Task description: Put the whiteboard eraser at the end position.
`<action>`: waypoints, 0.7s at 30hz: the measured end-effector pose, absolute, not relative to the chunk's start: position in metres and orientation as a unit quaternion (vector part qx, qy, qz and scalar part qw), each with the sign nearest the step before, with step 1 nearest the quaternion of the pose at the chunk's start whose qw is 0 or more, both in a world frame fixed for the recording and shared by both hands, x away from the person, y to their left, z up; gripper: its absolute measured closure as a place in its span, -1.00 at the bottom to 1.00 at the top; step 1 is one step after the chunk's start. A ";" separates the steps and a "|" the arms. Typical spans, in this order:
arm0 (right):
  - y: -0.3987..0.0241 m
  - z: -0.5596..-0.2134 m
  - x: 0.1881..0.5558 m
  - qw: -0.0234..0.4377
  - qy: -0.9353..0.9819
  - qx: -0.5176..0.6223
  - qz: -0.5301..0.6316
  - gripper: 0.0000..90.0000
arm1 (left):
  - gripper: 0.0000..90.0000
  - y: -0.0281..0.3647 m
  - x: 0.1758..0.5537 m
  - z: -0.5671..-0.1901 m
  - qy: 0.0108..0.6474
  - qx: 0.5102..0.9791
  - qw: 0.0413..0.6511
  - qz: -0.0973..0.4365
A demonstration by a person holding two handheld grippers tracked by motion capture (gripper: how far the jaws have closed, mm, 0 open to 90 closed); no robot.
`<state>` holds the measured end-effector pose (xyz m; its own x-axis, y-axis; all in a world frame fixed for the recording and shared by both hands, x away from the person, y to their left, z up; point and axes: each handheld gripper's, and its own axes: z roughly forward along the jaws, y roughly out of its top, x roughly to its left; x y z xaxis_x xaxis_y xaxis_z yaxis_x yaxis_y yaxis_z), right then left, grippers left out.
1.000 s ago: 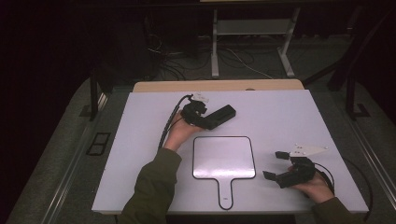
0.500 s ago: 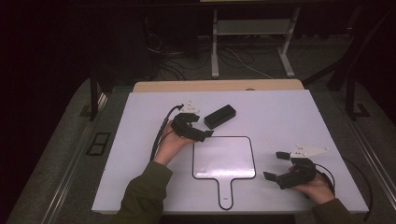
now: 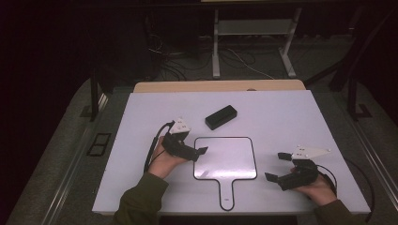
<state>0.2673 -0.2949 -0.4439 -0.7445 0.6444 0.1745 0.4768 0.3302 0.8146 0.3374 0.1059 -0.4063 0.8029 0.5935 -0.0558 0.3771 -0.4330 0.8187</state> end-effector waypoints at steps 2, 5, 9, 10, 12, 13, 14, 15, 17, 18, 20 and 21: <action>-0.295 -0.444 0.267 0.090 0.811 0.345 0.463 -1.00 | -1.00 0.110 0.333 -0.408 0.285 0.837 0.451 0.121; -0.295 -0.444 0.267 0.091 0.811 0.345 0.464 -1.00 | -1.00 0.116 0.326 -0.410 0.283 0.831 0.463 0.120; -0.295 -0.444 0.267 0.092 0.811 0.347 0.463 -1.00 | -1.00 0.123 0.317 -0.411 0.279 0.823 0.479 0.125; -0.295 -0.444 0.267 0.092 0.810 0.348 0.463 -1.00 | -1.00 0.125 0.314 -0.412 0.279 0.821 0.483 0.124; -0.295 -0.444 0.267 0.092 0.810 0.348 0.463 -1.00 | -1.00 0.128 0.309 -0.413 0.279 0.820 0.485 0.123; -0.295 -0.445 0.267 0.093 0.810 0.348 0.462 -1.00 | -1.00 0.129 0.306 -0.415 0.278 0.820 0.486 0.121; -0.295 -0.445 0.268 0.093 0.811 0.346 0.462 -1.00 | -1.00 0.130 0.304 -0.415 0.275 0.821 0.486 0.122; -0.295 -0.445 0.267 0.093 0.811 0.346 0.462 -1.00 | -1.00 0.132 0.302 -0.416 0.276 0.821 0.486 0.121; -0.295 -0.445 0.267 0.093 0.811 0.345 0.463 -1.00 | -1.00 0.135 0.298 -0.418 0.277 0.818 0.490 0.120; -0.295 -0.445 0.267 0.093 0.811 0.345 0.462 -1.00 | -1.00 0.137 0.296 -0.418 0.277 0.818 0.490 0.119; -0.295 -0.444 0.267 0.093 0.811 0.346 0.462 -1.00 | -1.00 0.142 0.291 -0.419 0.278 0.815 0.493 0.123; -0.295 -0.444 0.267 0.092 0.810 0.348 0.463 -1.00 | -1.00 0.144 0.290 -0.420 0.277 0.814 0.495 0.124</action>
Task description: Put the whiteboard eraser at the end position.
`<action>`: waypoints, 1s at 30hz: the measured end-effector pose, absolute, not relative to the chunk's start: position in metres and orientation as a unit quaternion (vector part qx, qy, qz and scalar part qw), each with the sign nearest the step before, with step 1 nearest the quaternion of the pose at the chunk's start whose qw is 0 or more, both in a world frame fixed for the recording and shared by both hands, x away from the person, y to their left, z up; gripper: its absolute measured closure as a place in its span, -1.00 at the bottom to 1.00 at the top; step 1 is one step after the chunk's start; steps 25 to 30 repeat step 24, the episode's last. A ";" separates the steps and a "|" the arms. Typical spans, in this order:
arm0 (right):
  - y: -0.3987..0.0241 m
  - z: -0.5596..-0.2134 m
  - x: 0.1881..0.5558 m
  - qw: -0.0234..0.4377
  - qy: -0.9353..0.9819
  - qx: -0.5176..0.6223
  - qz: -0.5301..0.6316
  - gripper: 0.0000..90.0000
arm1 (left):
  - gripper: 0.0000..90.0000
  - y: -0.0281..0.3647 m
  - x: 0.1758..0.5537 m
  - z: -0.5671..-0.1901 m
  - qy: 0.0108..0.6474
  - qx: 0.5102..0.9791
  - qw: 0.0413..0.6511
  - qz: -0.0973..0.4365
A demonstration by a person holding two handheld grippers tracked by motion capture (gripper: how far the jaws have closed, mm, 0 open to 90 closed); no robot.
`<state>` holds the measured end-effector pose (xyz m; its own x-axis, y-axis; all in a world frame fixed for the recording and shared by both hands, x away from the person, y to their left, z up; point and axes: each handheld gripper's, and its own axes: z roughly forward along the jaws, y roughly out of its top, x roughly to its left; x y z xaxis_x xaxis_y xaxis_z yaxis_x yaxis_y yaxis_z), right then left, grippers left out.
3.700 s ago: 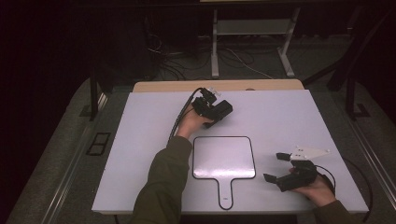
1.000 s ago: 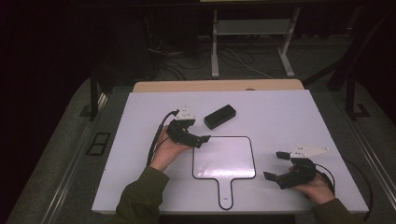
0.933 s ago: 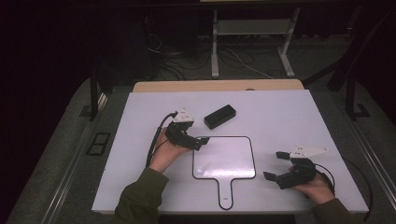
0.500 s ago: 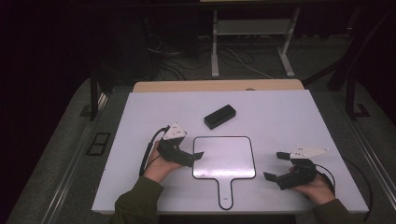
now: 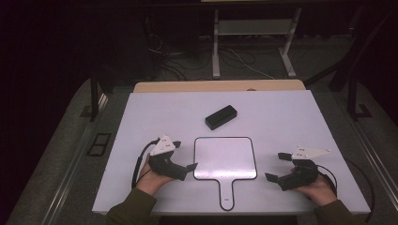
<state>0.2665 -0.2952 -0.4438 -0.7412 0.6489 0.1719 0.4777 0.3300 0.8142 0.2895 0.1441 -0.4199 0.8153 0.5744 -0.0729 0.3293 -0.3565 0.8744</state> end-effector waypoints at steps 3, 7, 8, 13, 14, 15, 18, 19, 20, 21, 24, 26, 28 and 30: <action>-0.295 -0.444 0.267 0.092 0.810 0.348 0.463 -1.00 | -1.00 0.151 0.283 -0.425 0.285 0.810 0.499 0.121; -0.295 -0.445 0.268 0.094 0.812 0.344 0.462 -1.00 | -1.00 0.159 0.277 -0.431 0.289 0.813 0.492 0.116; -0.295 -0.445 0.267 0.093 0.812 0.344 0.462 -1.00 | -1.00 0.160 0.275 -0.432 0.291 0.813 0.490 0.116; -0.294 -0.445 0.267 0.093 0.813 0.345 0.461 -1.00 | -1.00 0.166 0.272 -0.437 0.289 0.824 0.473 0.119; -0.294 -0.445 0.267 0.093 0.813 0.346 0.460 -1.00 | -1.00 0.167 0.271 -0.437 0.291 0.824 0.471 0.118; -0.294 -0.445 0.267 0.093 0.813 0.346 0.460 -1.00 | -1.00 0.168 0.271 -0.439 0.291 0.824 0.471 0.119; -0.294 -0.445 0.267 0.092 0.814 0.346 0.458 -1.00 | -1.00 0.169 0.270 -0.438 0.295 0.823 0.471 0.117; -0.294 -0.445 0.267 0.092 0.814 0.346 0.458 -1.00 | -1.00 0.169 0.270 -0.438 0.294 0.823 0.472 0.118; -0.294 -0.445 0.267 0.092 0.814 0.346 0.458 -1.00 | -1.00 0.170 0.270 -0.438 0.294 0.822 0.474 0.119; -0.294 -0.445 0.267 0.092 0.814 0.346 0.458 -1.00 | -1.00 0.170 0.270 -0.438 0.295 0.821 0.474 0.119; -0.294 -0.445 0.267 0.092 0.814 0.345 0.457 -1.00 | -1.00 0.169 0.270 -0.437 0.293 0.824 0.469 0.119; -0.294 -0.445 0.267 0.092 0.814 0.345 0.457 -1.00 | -1.00 0.169 0.270 -0.437 0.293 0.824 0.469 0.119; -0.294 -0.445 0.267 0.092 0.814 0.345 0.457 -1.00 | -1.00 0.169 0.270 -0.437 0.293 0.824 0.469 0.119; -0.294 -0.445 0.267 0.092 0.814 0.345 0.457 -1.00 | -1.00 0.169 0.270 -0.437 0.293 0.824 0.469 0.119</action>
